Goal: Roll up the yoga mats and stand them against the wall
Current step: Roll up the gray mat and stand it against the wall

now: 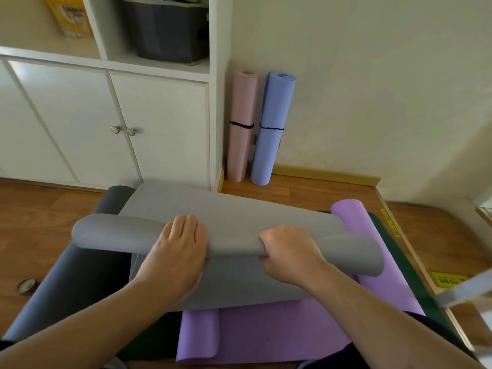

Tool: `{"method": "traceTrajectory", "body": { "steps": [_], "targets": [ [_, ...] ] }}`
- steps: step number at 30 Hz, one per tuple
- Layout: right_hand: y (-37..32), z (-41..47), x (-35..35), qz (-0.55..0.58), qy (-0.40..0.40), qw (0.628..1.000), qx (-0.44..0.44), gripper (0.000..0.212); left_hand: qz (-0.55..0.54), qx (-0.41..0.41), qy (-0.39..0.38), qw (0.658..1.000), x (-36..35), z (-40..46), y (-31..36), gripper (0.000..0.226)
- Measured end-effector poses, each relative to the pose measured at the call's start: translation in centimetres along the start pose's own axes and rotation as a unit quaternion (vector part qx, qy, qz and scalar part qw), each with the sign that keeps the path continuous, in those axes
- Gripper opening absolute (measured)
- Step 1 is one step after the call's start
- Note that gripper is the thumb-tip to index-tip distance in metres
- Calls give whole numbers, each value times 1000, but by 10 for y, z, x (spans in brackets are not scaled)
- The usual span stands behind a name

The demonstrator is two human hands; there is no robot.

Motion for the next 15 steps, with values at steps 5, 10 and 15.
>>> {"method": "traceTrajectory", "body": {
  "steps": [5,10,15],
  "targets": [
    [1,2,-5,-16,51,999,4,37,-18,9,-29,999,-13,10,-5,39],
    [-2,2,-16,-74,138,984,-81,63,-21,18,-69,997,-21,22,-12,50],
    [-2,1,-26,-84,167,975,-124,59,-19,21,-94,995,-23,25,-17,45]
  ]
}}
Point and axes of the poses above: each hand's wrist, its own z-axis towards the middle knuckle, its own x-axis out of the back of the hand, y = z × x, the point moved 2 cm from there along z, towards the middle knuckle, and after that the axes turned 12 degrees about -z, right-handed, at the moved point
